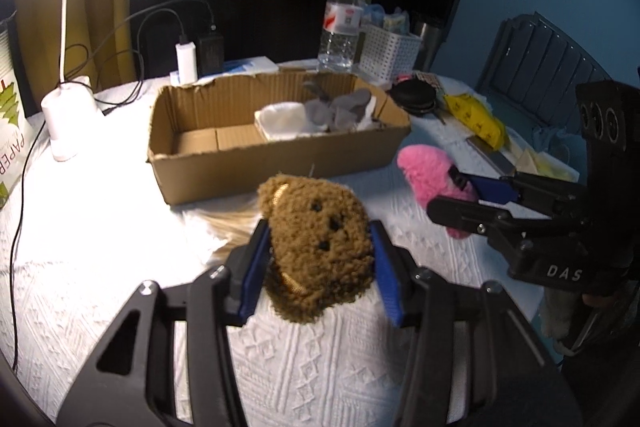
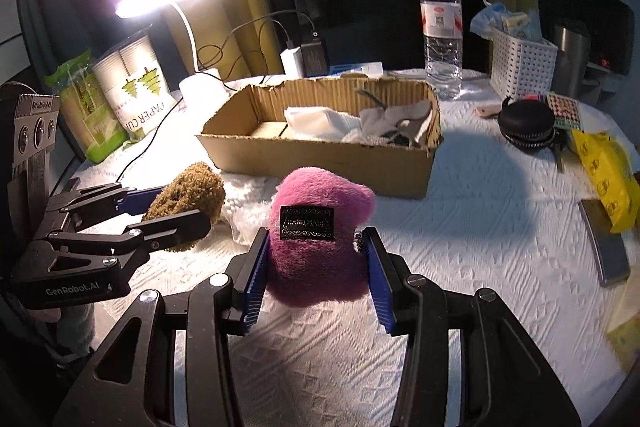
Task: Organize soft objects
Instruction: 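Lift the teddy sponge with the left tool while the right tool lifts the pink pouch toward the box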
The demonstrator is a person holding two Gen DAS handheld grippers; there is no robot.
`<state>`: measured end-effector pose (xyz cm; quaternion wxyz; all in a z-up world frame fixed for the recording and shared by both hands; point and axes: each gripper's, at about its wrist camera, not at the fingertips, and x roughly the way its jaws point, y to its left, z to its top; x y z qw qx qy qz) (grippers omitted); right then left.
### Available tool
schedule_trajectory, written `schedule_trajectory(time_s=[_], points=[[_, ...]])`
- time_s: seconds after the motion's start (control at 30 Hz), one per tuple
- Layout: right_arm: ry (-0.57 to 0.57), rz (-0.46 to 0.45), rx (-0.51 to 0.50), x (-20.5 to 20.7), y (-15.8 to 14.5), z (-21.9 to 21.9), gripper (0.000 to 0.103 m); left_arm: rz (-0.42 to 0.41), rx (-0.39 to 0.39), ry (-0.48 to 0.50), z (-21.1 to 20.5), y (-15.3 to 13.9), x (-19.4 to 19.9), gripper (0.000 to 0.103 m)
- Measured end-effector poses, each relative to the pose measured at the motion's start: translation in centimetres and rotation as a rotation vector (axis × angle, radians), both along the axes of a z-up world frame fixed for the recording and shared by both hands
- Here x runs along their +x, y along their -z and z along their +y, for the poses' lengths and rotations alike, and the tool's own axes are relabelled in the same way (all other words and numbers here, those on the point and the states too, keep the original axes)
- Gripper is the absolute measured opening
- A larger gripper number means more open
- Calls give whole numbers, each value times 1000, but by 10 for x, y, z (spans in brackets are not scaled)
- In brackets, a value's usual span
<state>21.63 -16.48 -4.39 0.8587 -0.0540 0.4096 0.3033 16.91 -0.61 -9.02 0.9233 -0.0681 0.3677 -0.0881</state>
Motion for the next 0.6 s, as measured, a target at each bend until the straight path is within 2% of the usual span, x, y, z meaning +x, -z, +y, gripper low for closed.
schedule_trajectory(time_s=[0.6], points=[[-19,-20,-5,27,-13,17,48,-31,-9,-30,21,-17,26,49]])
